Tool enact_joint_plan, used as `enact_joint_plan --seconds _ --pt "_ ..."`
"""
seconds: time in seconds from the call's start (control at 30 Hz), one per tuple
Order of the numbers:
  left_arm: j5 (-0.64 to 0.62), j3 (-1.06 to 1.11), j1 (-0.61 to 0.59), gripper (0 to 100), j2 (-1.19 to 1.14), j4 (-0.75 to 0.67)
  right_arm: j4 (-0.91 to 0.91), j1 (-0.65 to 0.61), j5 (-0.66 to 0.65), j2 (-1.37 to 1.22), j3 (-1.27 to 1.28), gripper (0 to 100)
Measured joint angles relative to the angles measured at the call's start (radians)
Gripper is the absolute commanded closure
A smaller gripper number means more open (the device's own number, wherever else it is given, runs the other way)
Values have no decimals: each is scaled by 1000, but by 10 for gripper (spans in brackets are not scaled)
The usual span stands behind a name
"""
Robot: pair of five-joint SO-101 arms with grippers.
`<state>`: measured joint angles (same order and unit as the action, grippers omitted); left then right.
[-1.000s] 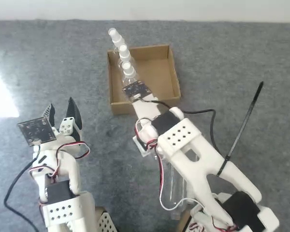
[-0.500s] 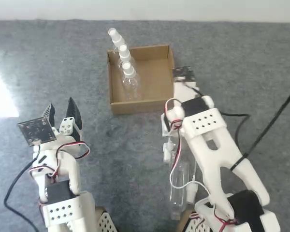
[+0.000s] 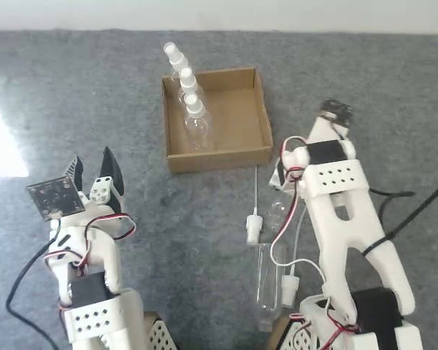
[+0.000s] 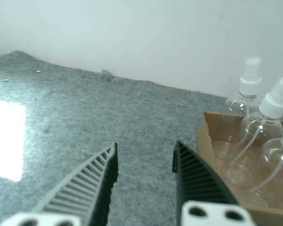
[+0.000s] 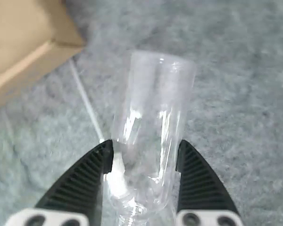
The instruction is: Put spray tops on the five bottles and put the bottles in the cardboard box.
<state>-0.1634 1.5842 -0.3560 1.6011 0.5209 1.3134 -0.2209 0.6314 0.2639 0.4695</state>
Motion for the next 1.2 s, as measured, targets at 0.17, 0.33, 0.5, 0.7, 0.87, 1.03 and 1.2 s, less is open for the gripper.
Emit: enact_joint_plan --seconds 0.17,0.33,0.5,0.7,0.87,1.03,1.2 --pt "0 0 0 819 0 0 0 80 107 0 0 925" --pt "0 0 0 819 0 0 0 143 180 0 0 925" --pt "0 0 0 819 0 0 0 198 241 0 0 924" --pt "0 0 0 819 0 0 0 219 305 0 8 921" --pt "0 0 0 819 0 0 -75 222 361 0 109 921" --pt "0 0 0 819 0 0 -181 253 427 0 184 921" --pt "0 0 0 819 0 0 -250 313 491 0 193 920"
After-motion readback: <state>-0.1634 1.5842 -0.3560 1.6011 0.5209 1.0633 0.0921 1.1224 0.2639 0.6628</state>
